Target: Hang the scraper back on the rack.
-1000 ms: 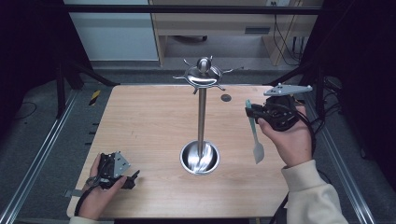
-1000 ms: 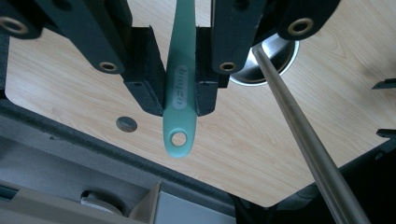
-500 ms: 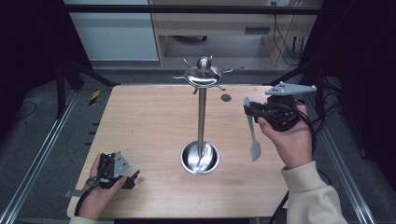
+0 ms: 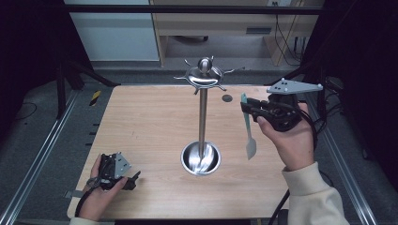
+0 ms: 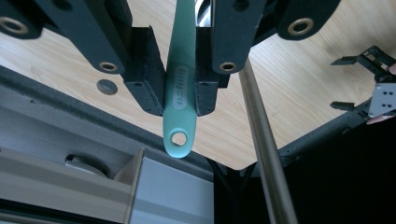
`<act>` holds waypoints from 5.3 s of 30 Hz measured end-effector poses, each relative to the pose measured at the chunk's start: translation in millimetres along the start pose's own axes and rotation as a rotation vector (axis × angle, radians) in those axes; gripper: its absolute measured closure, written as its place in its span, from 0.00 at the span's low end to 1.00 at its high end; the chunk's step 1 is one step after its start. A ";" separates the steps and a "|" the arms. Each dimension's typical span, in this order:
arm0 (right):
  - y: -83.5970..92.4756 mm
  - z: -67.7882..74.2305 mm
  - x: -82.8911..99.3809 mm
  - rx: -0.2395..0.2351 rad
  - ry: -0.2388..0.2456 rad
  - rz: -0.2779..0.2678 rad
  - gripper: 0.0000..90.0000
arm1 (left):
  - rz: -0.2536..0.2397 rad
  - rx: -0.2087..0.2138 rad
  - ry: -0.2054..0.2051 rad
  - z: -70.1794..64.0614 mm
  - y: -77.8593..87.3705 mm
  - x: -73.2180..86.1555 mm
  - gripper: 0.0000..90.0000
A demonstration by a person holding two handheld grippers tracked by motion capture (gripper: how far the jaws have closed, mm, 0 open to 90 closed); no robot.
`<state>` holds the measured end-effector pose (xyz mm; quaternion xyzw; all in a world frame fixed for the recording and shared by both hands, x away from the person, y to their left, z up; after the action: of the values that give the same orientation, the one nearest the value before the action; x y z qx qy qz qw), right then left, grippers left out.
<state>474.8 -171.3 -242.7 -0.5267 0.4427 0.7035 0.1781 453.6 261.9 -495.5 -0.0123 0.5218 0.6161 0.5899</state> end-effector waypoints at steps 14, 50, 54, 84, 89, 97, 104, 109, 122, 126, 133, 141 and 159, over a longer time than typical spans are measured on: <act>8.4 17.0 -12.1 -0.013 0.034 -0.049 0.83 | 0.001 0.003 -0.004 -0.6 -0.1 -0.3 0.03; 23.3 54.0 -32.8 -0.083 0.107 -0.131 0.83 | 0.001 0.006 -0.007 -1.2 -0.4 -0.5 0.03; 21.4 54.4 -32.3 -0.078 0.107 -0.121 0.83 | 0.002 0.008 -0.007 -1.6 -0.4 -0.7 0.03; 5.2 55.8 -32.0 -0.074 0.079 -0.139 0.82 | 0.004 0.008 -0.006 -1.4 -0.7 -0.4 0.03; 5.3 55.1 -30.5 -0.081 0.078 -0.146 0.82 | 0.005 0.007 -0.011 -1.8 -0.3 -0.3 0.03; 7.2 53.7 -27.6 -0.082 0.078 -0.148 0.77 | -0.007 0.001 0.000 -0.2 0.7 -1.3 0.03; 14.3 46.5 -22.1 -0.056 0.064 -0.163 0.60 | -0.021 -0.004 0.009 1.5 2.5 -1.6 0.03; 20.0 38.8 -9.8 -0.010 0.051 -0.238 0.39 | -0.028 -0.010 0.014 2.2 4.5 -1.9 0.03; 11.4 -0.3 53.8 0.113 0.003 -0.303 0.08 | -0.050 -0.032 0.053 9.4 8.4 1.1 0.03; 3.4 -7.4 72.4 0.118 -0.003 -0.302 0.07 | -0.055 -0.047 0.080 13.1 8.4 3.9 0.03; -11.1 -23.2 104.2 0.125 -0.039 -0.231 0.11 | -0.074 -0.066 0.139 19.3 9.7 8.4 0.03; -27.9 -38.2 139.1 0.169 -0.071 -0.164 0.14 | -0.089 -0.069 0.166 22.0 10.8 10.5 0.03; -89.7 -65.2 213.5 0.202 -0.163 0.078 0.16 | -0.098 -0.067 0.152 22.6 12.1 6.7 0.03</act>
<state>495.6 -221.3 -477.1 -0.4294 0.5155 0.7024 0.2379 456.1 284.4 -481.8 -0.1043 0.5428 0.6008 0.5776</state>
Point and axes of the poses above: each handheld gripper's, and its own axes: y roughly backward along the jaws, x roughly out of its underside, z roughly to its left, the point moved 3 cm from there along -y, roughly forward along the jaws, and after that the axes turned 4 degrees about -y, right-handed, at the moved point
